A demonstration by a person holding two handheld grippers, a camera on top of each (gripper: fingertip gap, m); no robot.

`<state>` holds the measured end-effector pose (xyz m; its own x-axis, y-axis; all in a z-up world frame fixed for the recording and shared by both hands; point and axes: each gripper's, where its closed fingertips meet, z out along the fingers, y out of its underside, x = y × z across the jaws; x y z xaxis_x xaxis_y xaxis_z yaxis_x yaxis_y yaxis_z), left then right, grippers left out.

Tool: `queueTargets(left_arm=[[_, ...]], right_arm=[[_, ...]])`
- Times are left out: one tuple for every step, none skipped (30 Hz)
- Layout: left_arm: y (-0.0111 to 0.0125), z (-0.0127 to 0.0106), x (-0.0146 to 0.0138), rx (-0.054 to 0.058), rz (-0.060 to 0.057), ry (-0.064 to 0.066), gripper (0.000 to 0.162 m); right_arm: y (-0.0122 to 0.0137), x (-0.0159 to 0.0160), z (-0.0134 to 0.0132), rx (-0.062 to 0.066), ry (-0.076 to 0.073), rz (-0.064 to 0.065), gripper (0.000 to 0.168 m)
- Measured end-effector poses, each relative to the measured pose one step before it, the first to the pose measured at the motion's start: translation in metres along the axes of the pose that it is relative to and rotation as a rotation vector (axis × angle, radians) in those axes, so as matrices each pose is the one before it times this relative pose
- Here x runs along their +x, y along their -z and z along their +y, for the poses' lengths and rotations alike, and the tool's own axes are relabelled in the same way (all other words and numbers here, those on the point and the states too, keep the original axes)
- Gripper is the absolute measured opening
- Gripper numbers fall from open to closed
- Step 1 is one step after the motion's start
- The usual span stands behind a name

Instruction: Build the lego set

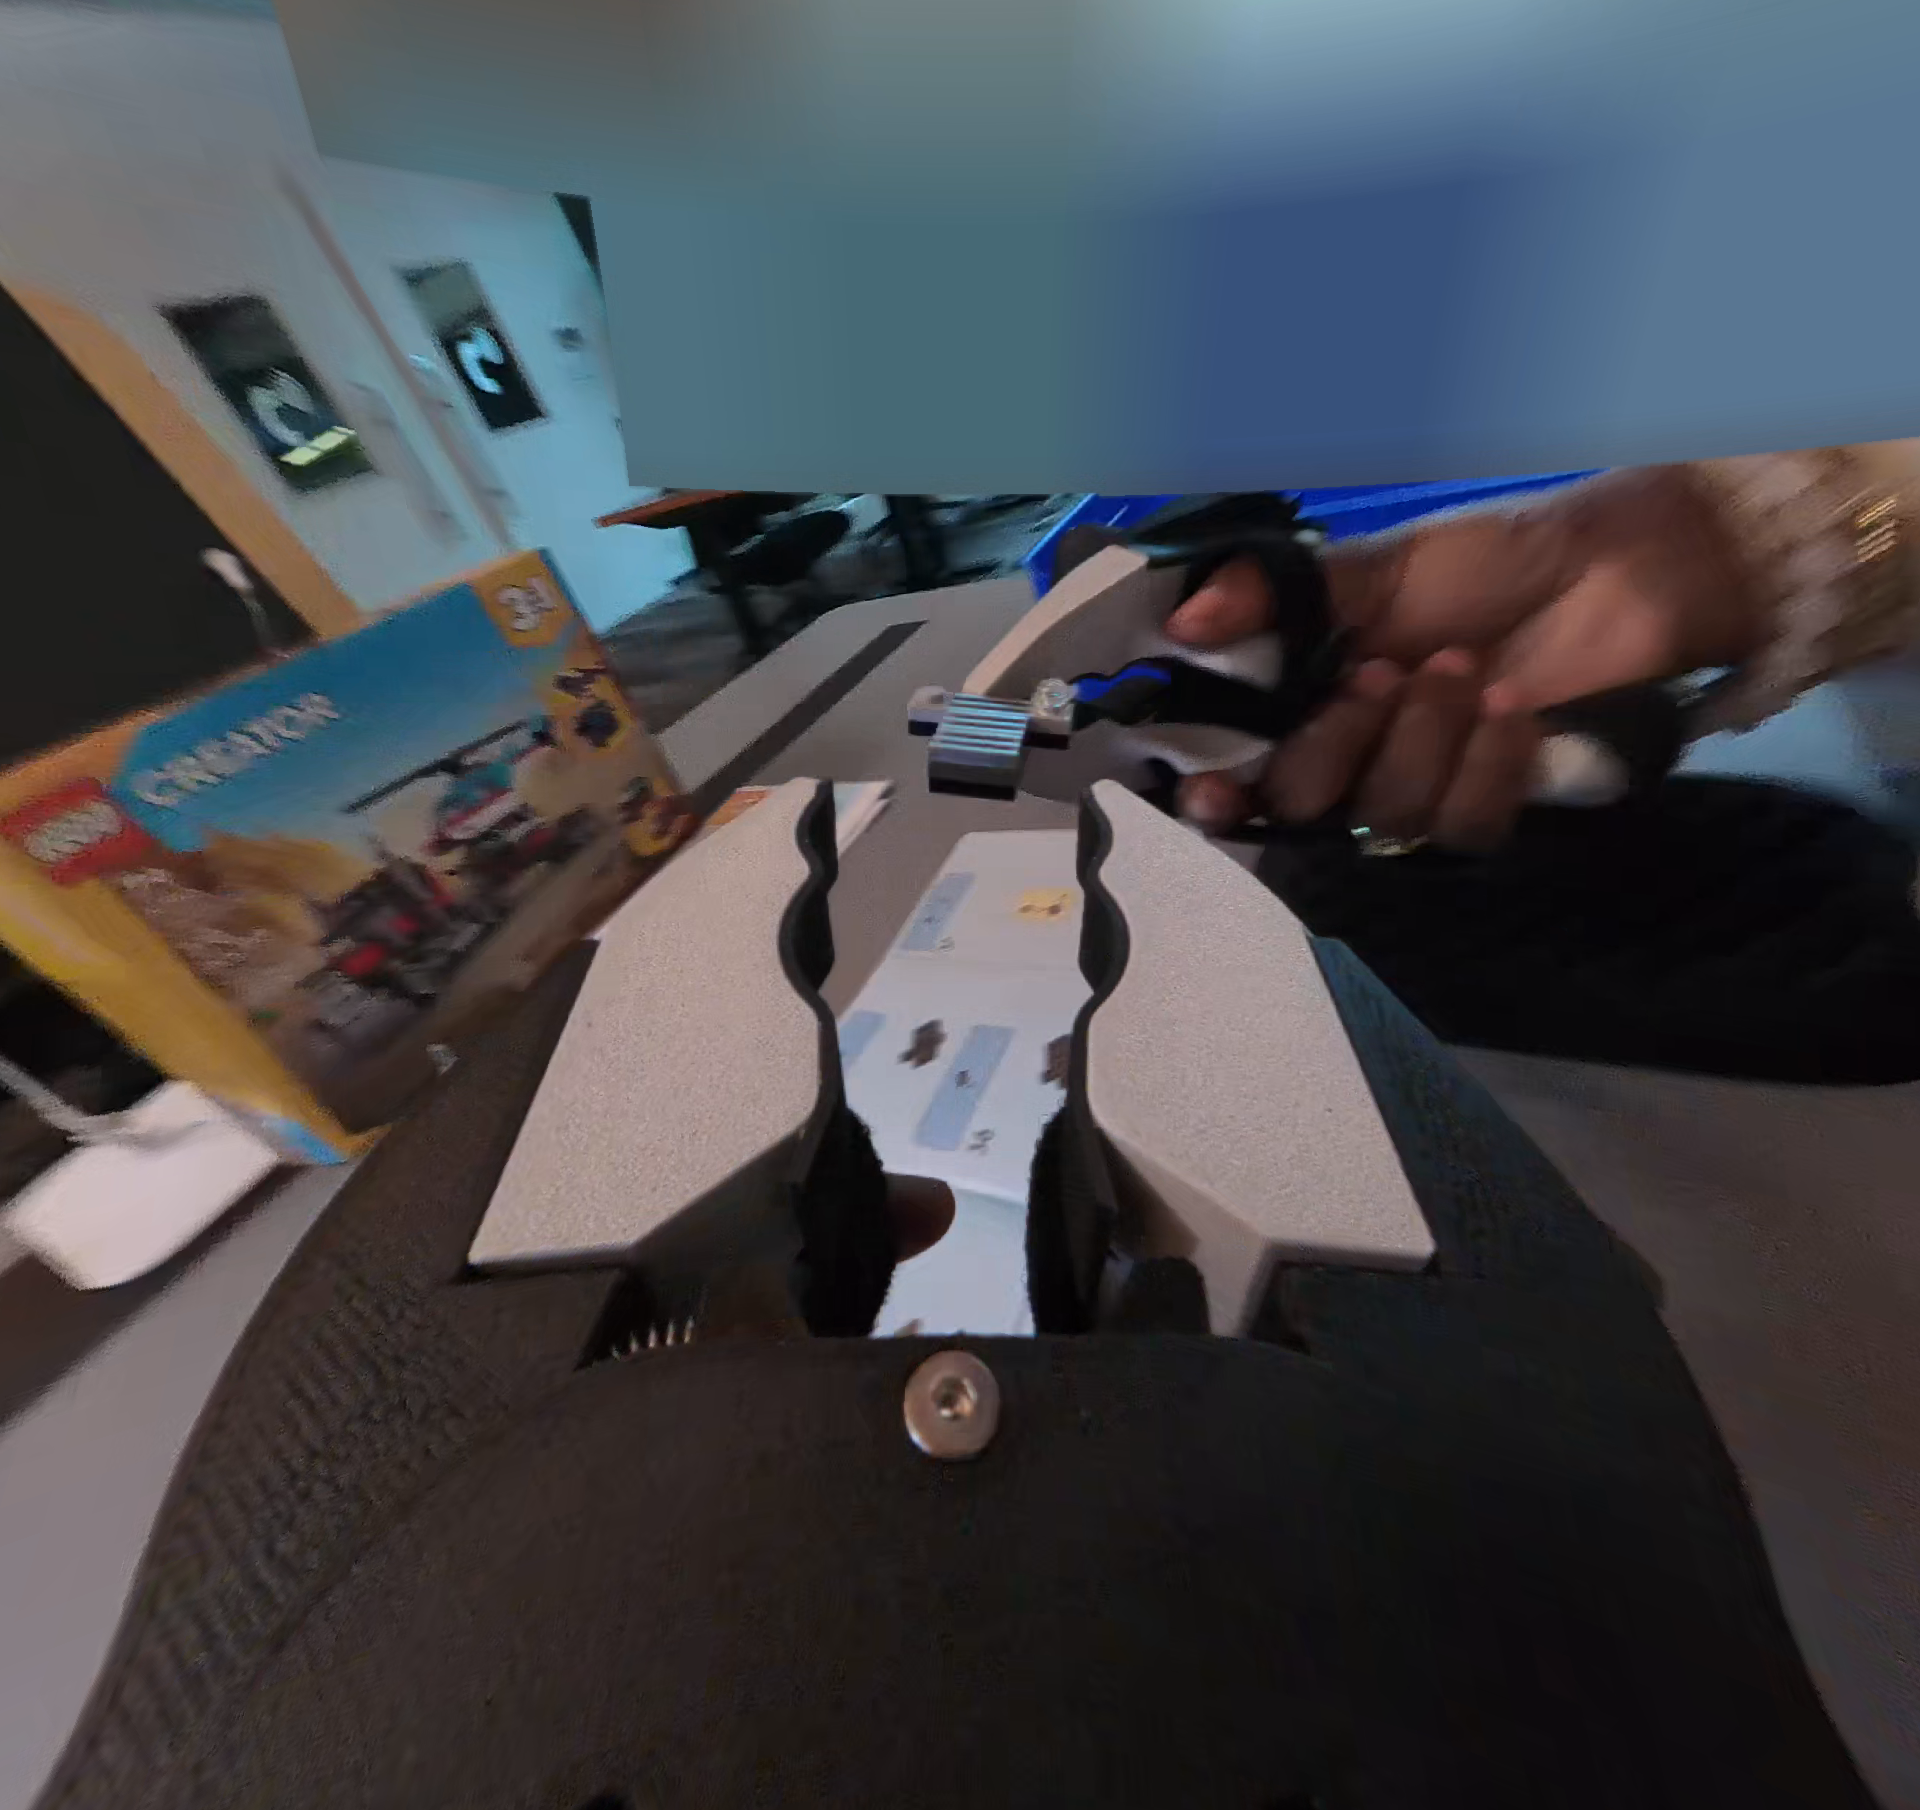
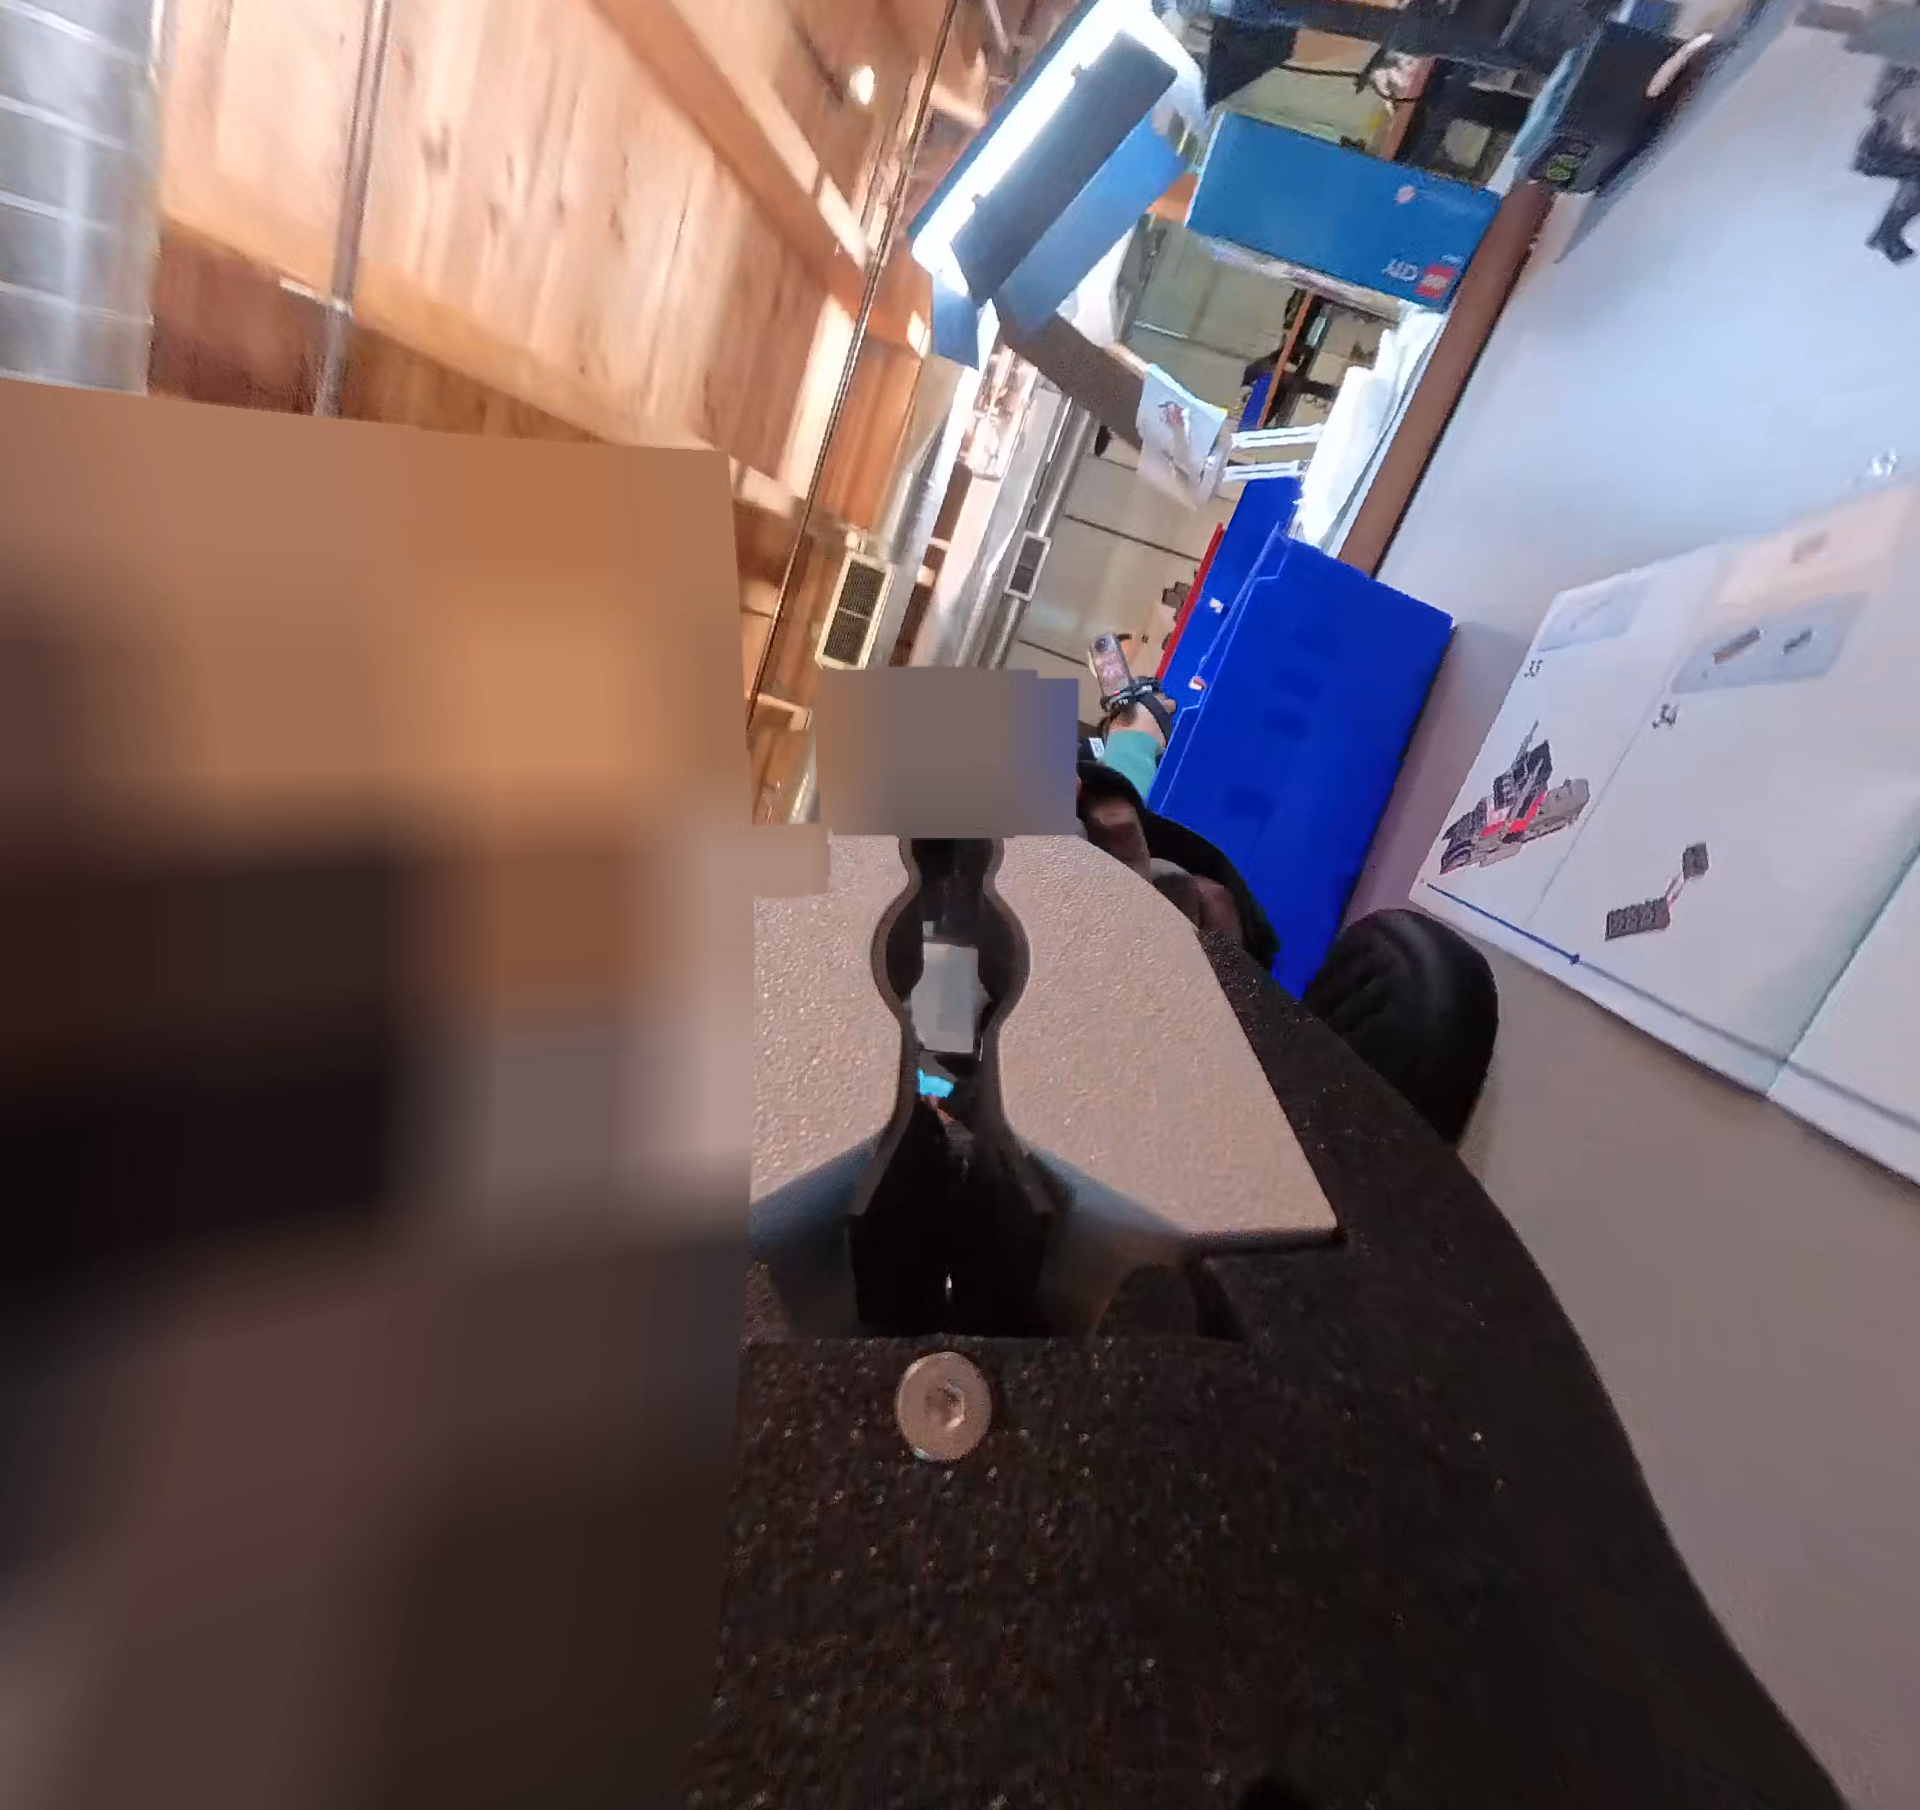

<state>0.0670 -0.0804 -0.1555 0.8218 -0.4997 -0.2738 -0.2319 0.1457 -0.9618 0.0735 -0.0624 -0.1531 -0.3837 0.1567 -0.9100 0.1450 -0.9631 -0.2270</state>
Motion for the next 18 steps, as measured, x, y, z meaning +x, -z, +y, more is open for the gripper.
queueTargets(left_arm=[[-0.00258, 0.00223, -0.00022, -0.0216, -0.0298, -0.0574, 0.045], [-0.00235, 0.00139, 0.00183, -0.0094, -0.0031, -0.0159, 0.043], [-0.00173, 0.00029, 0.00279, 0.0039, 0.0132, 0.0060, 0.041], [-0.00087, -0.00073, 0.00188, 0.0117, 0.0118, 0.0115, 0.037], [-0.00012, -0.00114, 0.00071, 0.0131, 0.0048, 0.0070, 0.033], [-0.00014, -0.00012, 0.00113, 0.0052, 0.0068, 0.0006, 0.029], [-0.00056, 0.00158, 0.00145, -0.0067, 0.0068, 0.0019, 0.026], [-0.00061, 0.00218, 0.00005, -0.0109, -0.0037, 0.0044, 0.023], [-0.00034, 0.00160, 0.00023, -0.0057, -0.0030, 0.0010, 0.021], [0.00010, 0.00124, 0.00048, -0.0028, 0.0013, 0.0012, 0.020], [0.00038, 0.00074, 0.00085, -0.0013, 0.0055, 0.0037, 0.019], [0.00070, 0.00056, 0.00130, 0.0011, 0.0101, 0.0069, 0.019], [0.00107, 0.00032, 0.00160, 0.0047, 0.0144, 0.0137, 0.018], [0.00143, -0.00012, 0.00214, 0.0107, 0.0199, 0.0236, 0.018], [0.00217, -0.00043, 0.00144, 0.0150, 0.0193, 0.0320, 0.018], [0.00357, -0.00069, -0.00141, 0.0187, 0.0036, 0.0346, 0.018], [0.00509, -0.00019, -0.00380, 0.0173, -0.0045, 0.0327, 0.018], [0.00582, 0.00104, -0.00363, 0.0078, 0.0019, 0.0317, 0.018]], right_arm=[[-0.00019, 0.00120, 0.00204, 0.0126, -0.0134, 0.0070, 0.005], [-0.00066, 0.00025, 0.00236, 0.0047, -0.0074, 0.0036, 0.005], [-0.00063, -0.00053, 0.00214, -0.0020, -0.0048, -0.0004, 0.005], [-0.00032, 0.00068, 0.00126, -0.0032, 0.0040, 0.0071, 0.005], [0.00011, 0.00171, 0.00076, -0.0045, 0.0118, 0.0105, 0.005], [0.00047, 0.00047, -0.00018, -0.0006, 0.0034, -0.0018, 0.005], [0.00087, 0.00170, -0.00104, 0.0047, -0.0067, 0.0050, 0.005], [0.00080, 0.00171, -0.00005, -0.0014, 0.0011, 0.0057, 0.005], [0.00062, 0.00165, 0.00116, -0.0072, 0.0034, 0.0057, 0.005], [0.00045, 0.00129, 0.00135, -0.0032, -0.0033, 0.0041, 0.005], [0.00056, 0.00071, 0.00106, -0.0005, -0.0049, 0.0005, 0.005], [0.00048, 0.00074, 0.00134, -0.0042, -0.0027, 0.0007, 0.004], [0.00032, 0.00028, 0.00187, -0.0105, 0.0030, 0.0011, 0.005], [0.00044, -0.00042, 0.00264, -0.0221, 0.0138, 0.0007, 0.005], [0.00082, -0.00120, 0.00231, -0.0300, 0.0302, 0.0023, 0.006], [0.00263, -0.00082, -0.00122, -0.0192, 0.0485, 0.0141, 0.013], [0.00459, 0.00104, -0.00368, -0.0160, 0.0699, 0.0347, 0.018], [0.00592, 0.00187, -0.00520, -0.0185, 0.0960, 0.0411, 0.020]])
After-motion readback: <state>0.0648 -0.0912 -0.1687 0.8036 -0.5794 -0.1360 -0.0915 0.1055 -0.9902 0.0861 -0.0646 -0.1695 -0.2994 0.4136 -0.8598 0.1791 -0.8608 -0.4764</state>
